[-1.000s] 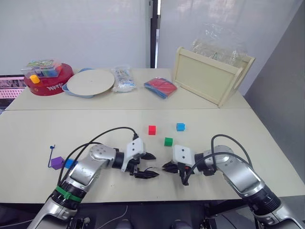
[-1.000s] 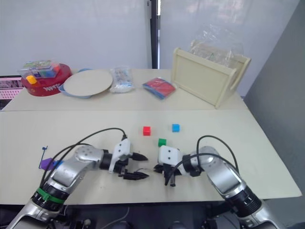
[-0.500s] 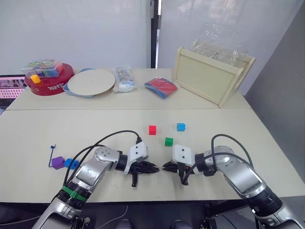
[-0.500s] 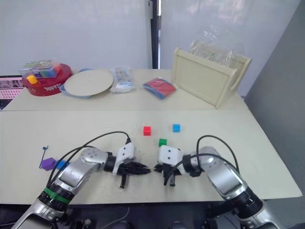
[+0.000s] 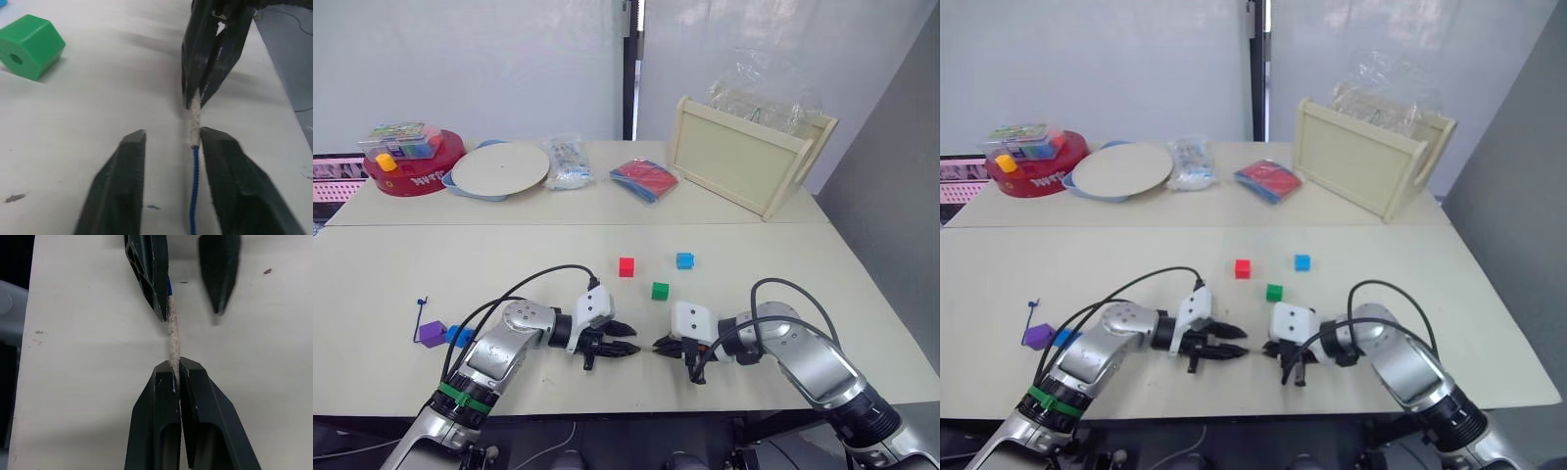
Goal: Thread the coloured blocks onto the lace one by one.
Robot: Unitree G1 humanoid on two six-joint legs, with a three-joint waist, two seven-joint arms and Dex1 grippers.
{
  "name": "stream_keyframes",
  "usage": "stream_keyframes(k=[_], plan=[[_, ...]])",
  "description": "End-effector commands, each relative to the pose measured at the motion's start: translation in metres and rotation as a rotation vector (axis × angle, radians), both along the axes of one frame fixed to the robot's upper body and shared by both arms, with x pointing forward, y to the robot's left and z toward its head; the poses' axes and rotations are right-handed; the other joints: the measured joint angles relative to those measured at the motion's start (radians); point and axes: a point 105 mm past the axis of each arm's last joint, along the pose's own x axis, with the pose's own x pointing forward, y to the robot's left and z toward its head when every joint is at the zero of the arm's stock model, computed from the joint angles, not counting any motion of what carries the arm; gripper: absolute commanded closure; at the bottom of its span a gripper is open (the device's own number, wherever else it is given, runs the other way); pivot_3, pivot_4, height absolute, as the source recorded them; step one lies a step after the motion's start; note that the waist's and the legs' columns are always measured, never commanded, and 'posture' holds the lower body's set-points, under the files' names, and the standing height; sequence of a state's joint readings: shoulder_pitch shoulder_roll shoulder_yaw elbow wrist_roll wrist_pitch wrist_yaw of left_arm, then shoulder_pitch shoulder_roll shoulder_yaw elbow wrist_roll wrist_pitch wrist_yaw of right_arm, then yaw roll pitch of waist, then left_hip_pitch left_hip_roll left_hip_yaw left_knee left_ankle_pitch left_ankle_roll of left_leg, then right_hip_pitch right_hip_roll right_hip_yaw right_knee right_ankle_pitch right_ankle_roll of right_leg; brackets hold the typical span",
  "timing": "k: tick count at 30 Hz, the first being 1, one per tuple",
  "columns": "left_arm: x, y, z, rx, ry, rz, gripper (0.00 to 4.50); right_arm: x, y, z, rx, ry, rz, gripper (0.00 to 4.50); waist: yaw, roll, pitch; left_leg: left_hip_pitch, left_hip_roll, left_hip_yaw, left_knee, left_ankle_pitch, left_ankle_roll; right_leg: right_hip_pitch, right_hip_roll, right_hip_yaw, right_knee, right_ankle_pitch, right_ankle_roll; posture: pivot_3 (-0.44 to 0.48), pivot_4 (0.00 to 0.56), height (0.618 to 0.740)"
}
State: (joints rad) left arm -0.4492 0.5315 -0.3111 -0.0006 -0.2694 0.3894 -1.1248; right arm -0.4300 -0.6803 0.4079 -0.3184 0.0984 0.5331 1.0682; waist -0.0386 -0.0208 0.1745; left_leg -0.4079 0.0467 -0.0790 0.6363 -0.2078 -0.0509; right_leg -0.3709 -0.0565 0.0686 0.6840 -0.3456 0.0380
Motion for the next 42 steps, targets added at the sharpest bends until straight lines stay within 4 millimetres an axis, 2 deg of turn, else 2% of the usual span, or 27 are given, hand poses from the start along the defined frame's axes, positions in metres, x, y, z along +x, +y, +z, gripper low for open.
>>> stream_keyframes(k=[1, 7, 11, 16, 17, 28, 31, 35, 40, 41, 42], plan=[[-0.002, -0.002, 0.009, -0.027, -0.030, -0.005, 1.54, -0.002, 0.002, 0.006, 0.004, -0.020, 0.015, 4.50, 0.000, 0.000, 0.000, 0.000, 0.000, 0.000, 0.000, 0.000, 0.000, 0.000, 0.000, 0.000, 0.000, 0.000, 0.000, 0.000, 0.150, 0.740], [-0.007, -0.007, 0.008, -0.029, -0.015, -0.030, 1.54, -0.002, 0.002, 0.005, 0.005, -0.018, 0.013, 4.50, 0.000, 0.000, 0.000, 0.000, 0.000, 0.000, 0.000, 0.000, 0.000, 0.000, 0.000, 0.000, 0.000, 0.000, 0.000, 0.000, 0.150, 0.740], [-0.010, -0.007, 0.004, -0.021, 0.002, -0.038, 2.63, -0.002, 0.002, 0.006, 0.007, -0.019, 0.012, 4.50, 0.000, 0.000, 0.000, 0.000, 0.000, 0.000, 0.000, 0.000, 0.000, 0.000, 0.000, 0.000, 0.000, 0.000, 0.000, 0.000, 0.150, 0.740], [-0.011, -0.008, 0.004, -0.026, 0.008, -0.040, 4.33, -0.002, 0.002, 0.007, 0.008, -0.017, 0.010, 4.50, 0.000, 0.000, 0.000, 0.000, 0.000, 0.000, 0.000, 0.000, 0.000, 0.000, 0.000, 0.000, 0.000, 0.000, 0.000, 0.000, 0.150, 0.740], [-0.010, -0.008, 0.004, -0.029, 0.008, -0.040, 4.48, -0.002, 0.002, 0.007, 0.009, -0.017, 0.010, 4.50, 0.000, 0.000, 0.000, 0.000, 0.000, 0.000, 0.000, 0.000, 0.000, 0.000, 0.000, 0.000, 0.000, 0.000, 0.000, 0.000, 0.150, 0.740], [-0.006, -0.009, 0.010, -0.047, -0.003, -0.027, 4.48, -0.011, 0.002, 0.002, -0.005, 0.026, 0.042, 4.50, 0.000, 0.000, 0.000, 0.000, 0.000, 0.000, 0.001, 0.000, 0.000, 0.000, 0.000, 0.000, 0.000, 0.000, 0.000, 0.000, 0.150, 0.740], [-0.004, -0.004, 0.009, -0.036, -0.006, -0.013, 4.48, -0.009, 0.005, 0.010, 0.053, 0.021, 0.005, 4.50, 0.001, 0.000, 0.000, 0.000, 0.000, 0.000, 0.001, 0.000, 0.000, 0.000, 0.000, 0.000, 0.000, 0.000, 0.000, 0.000, 0.150, 0.740], [-0.004, 0.009, 0.007, -0.022, -0.001, 0.009, 4.50, -0.004, -0.004, 0.028, 0.158, 0.009, -0.117, 3.15, 0.001, 0.000, 0.000, 0.000, 0.000, 0.000, 0.001, 0.000, 0.000, 0.000, 0.000, 0.000, 0.000, 0.000, 0.000, 0.000, 0.150, 0.740], [-0.007, 0.024, 0.011, -0.027, 0.002, 0.039, 4.50, 0.003, -0.035, 0.042, 0.337, 0.000, -0.394, 1.43, 0.004, 0.000, 0.000, 0.000, 0.000, 0.000, 0.001, 0.000, 0.000, 0.001, 0.000, 0.000, 0.000, 0.000, 0.000, 0.000, 0.150, 0.740], [-0.008, 0.027, 0.012, -0.027, 0.005, 0.047, 4.50, 0.008, -0.044, 0.043, 0.389, -0.019, -0.503, 1.14, 0.005, 0.000, 0.000, 0.000, 0.000, 0.000, 0.001, 0.000, 0.000, 0.001, 0.000, 0.000, 0.000, 0.000, 0.000, 0.000, 0.150, 0.740], [-0.008, 0.029, 0.013, -0.027, 0.006, 0.053, 4.50, 0.011, -0.051, 0.042, 0.423, -0.030, -0.580, 1.14, 0.008, 0.000, 0.000, 0.000, 0.000, 0.000, 0.001, 0.000, 0.000, 0.001, 0.000, 0.000, 0.000, 0.000, 0.000, 0.000, 0.150, 0.740]])
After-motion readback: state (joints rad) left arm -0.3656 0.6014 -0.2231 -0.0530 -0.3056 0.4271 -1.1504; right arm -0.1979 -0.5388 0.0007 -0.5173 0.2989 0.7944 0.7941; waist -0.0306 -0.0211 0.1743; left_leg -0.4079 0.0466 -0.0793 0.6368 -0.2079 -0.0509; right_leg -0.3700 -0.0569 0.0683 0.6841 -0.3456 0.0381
